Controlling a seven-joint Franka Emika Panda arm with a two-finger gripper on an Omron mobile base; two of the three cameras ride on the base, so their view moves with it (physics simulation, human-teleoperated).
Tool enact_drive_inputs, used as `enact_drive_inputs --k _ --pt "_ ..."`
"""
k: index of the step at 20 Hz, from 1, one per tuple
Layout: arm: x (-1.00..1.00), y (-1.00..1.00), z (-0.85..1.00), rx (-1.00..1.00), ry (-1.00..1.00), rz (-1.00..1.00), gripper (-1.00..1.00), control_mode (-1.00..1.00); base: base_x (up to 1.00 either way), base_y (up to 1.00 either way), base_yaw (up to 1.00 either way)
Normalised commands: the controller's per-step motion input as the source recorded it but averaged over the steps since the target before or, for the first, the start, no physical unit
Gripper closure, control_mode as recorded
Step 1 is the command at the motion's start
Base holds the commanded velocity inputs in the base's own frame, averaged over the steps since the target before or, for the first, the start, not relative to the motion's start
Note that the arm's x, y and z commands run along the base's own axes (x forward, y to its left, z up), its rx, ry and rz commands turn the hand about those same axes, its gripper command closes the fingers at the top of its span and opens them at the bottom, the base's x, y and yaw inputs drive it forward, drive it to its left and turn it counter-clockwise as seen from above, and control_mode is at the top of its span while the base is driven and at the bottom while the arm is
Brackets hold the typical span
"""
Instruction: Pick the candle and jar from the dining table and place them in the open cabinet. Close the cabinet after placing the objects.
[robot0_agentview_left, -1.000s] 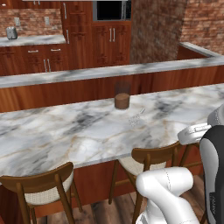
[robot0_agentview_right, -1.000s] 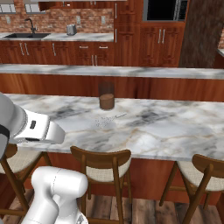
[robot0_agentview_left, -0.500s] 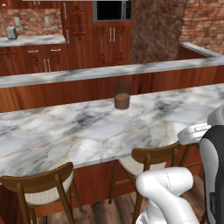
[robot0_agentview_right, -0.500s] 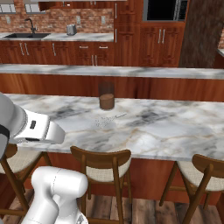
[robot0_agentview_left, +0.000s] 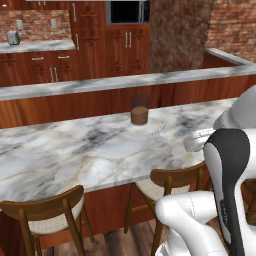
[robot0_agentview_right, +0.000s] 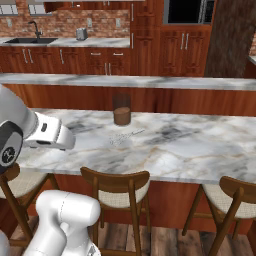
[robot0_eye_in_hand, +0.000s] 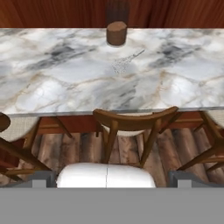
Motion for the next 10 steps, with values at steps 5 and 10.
enact_drive_inputs --k 5,10 --pt "1.0 0.09 0.0 0.05 -0.03 0.03 -1.0 -1.0 0.0 0.0 0.0" --pt "1.0 0.0 -0.02 0.0 -0.04 0.0 -1.0 -1.0 0.0 0.0 0.0"
